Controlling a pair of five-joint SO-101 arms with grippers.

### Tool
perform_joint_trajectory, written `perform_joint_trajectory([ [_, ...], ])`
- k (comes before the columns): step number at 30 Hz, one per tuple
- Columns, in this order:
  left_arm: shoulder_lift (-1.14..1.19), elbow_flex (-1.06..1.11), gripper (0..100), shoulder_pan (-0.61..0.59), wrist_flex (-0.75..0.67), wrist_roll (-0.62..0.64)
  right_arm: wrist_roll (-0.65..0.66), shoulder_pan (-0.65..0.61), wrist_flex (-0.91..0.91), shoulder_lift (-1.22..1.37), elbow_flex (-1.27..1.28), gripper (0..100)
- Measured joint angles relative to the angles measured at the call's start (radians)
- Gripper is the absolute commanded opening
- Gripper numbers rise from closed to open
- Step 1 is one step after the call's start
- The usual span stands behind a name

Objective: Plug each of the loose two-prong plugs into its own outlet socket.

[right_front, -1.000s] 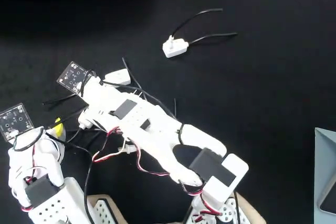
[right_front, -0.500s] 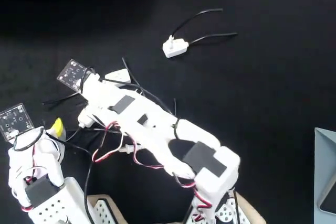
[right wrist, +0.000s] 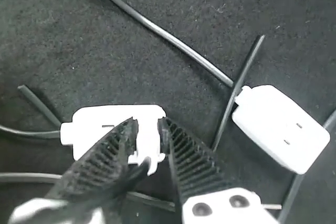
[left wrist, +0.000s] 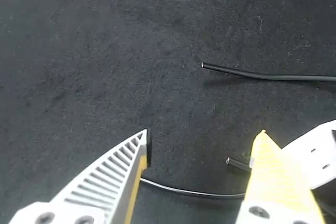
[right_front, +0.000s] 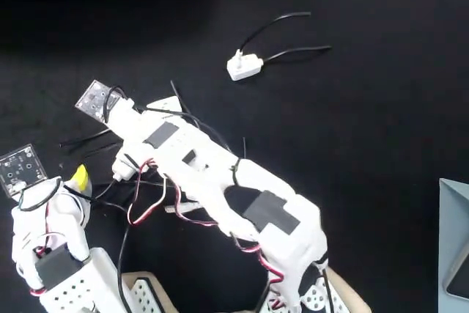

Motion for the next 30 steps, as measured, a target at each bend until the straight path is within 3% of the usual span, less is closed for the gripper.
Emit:
perform_joint_trajectory([
  [12,0.000,0.011,31,0.000,0.000,0.000,-0.002,0.000,0.155,0.100,-0.163,1.4],
  [19,0.000,0.015,31,0.000,0.000,0.000,-0.068,-0.005,0.365,0.115,-0.293,21.1],
  [24,0.000,0.015,35,0.000,0.000,0.000,-0.129,0.000,0.546,0.068,-0.394,15.7],
  [30,0.000,0.015,36,0.041,0.000,-0.020,-0.130,0.000,0.672,-0.132,-0.445,1.6],
])
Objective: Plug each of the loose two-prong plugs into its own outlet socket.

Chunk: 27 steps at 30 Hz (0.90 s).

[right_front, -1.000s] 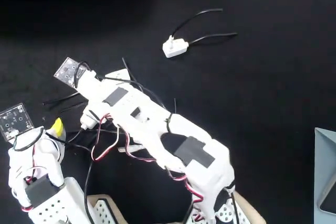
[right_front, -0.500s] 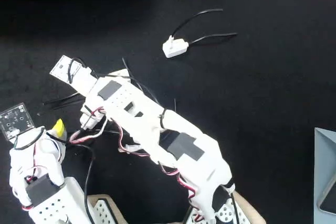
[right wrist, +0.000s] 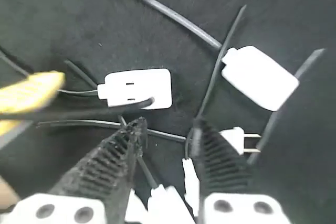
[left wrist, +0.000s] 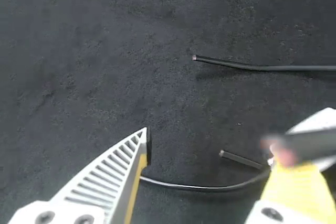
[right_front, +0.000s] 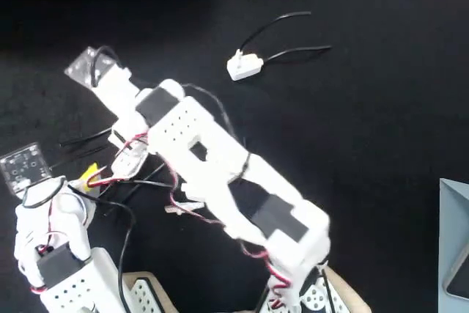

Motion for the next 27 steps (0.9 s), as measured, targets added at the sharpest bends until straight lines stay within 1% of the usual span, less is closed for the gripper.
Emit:
perform_joint_trajectory([
  [3,0.000,0.000,36,0.049,0.000,-0.057,-0.003,0.011,0.081,-0.135,0.000,1.2],
  [5,0.000,0.000,36,0.081,0.000,-0.072,-0.005,0.048,0.147,-0.224,-0.002,1.1],
  [9,0.000,-0.008,36,0.153,0.044,-0.133,-0.037,0.173,0.249,-0.413,0.049,1.1],
  [12,0.000,-0.037,36,0.221,0.089,-0.146,-0.095,0.287,0.267,-0.549,0.124,1.1],
  [16,0.034,-0.089,36,0.288,0.120,-0.153,-0.115,0.393,0.269,-0.703,0.272,1.1],
  [20,0.176,-0.172,36,0.342,0.120,-0.210,-0.118,0.497,0.209,-0.822,0.476,1.1],
  [24,0.407,-0.298,36,0.364,0.118,-0.276,-0.120,0.601,0.066,-0.910,0.683,1.1],
  [27,0.598,-0.387,36,0.365,0.081,-0.336,-0.124,0.661,-0.057,-0.951,0.822,1.1],
])
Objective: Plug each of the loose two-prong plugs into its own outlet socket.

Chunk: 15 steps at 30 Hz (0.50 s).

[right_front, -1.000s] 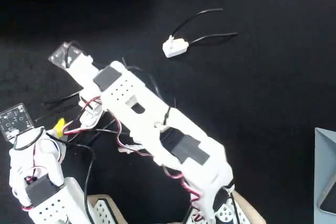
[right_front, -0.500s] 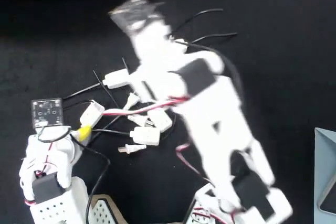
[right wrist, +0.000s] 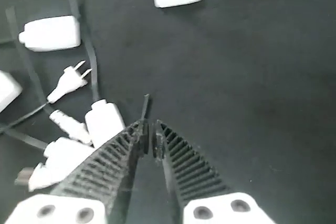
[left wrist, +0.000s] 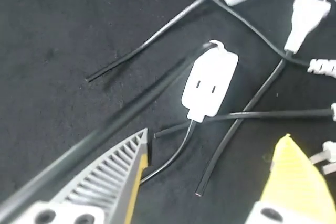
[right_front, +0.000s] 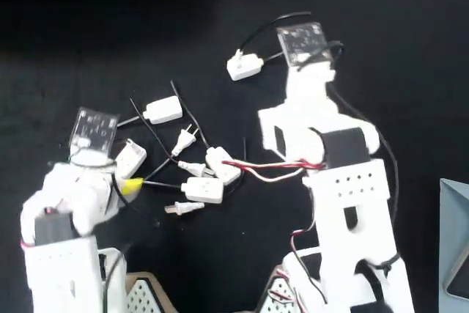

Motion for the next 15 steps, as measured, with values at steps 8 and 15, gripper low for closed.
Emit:
perform_joint_trajectory([
  [8,0.431,-0.144,29,0.000,-0.164,-0.097,0.000,0.063,-0.206,-0.014,0.199,1.1],
  [15,0.746,-0.226,29,0.002,-0.313,-0.123,0.000,0.063,-0.252,-0.014,0.229,1.1],
])
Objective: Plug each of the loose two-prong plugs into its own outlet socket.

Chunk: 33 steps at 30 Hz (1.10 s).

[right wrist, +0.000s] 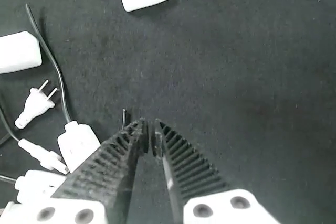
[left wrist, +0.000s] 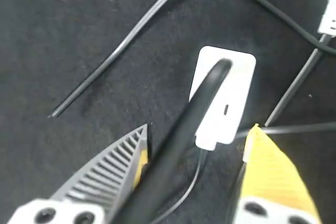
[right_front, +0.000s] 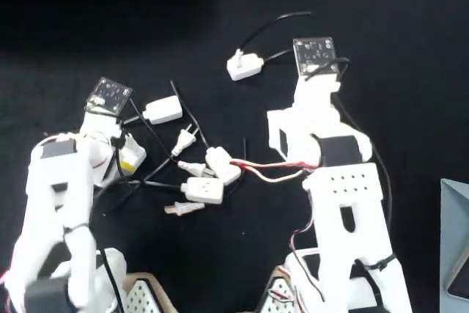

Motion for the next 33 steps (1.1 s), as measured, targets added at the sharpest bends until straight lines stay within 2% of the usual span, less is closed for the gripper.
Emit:
perform_joint_trajectory([
  [6,0.212,-0.063,27,0.034,-0.061,0.000,0.000,0.000,0.000,0.000,0.000,1.1],
  [8,0.256,-0.078,21,0.048,-0.075,0.000,0.000,0.000,0.000,0.000,0.003,1.1],
  [12,0.298,-0.112,2,0.052,-0.089,0.012,0.000,0.000,0.000,0.000,0.017,1.1],
  [14,0.298,-0.135,5,0.051,-0.091,0.020,0.000,0.000,0.000,0.000,0.017,1.1],
  [18,0.298,-0.190,3,0.049,-0.077,0.020,0.000,0.000,0.000,0.000,0.017,1.1],
  [24,0.313,-0.402,3,0.055,0.075,0.020,0.000,0.000,0.000,0.000,0.017,1.1],
  [27,0.321,-0.528,3,0.057,0.107,0.020,0.000,0.000,0.000,0.000,0.017,1.1],
  [33,0.425,-0.729,3,0.152,0.112,0.020,0.000,0.000,0.000,0.000,0.017,1.1],
])
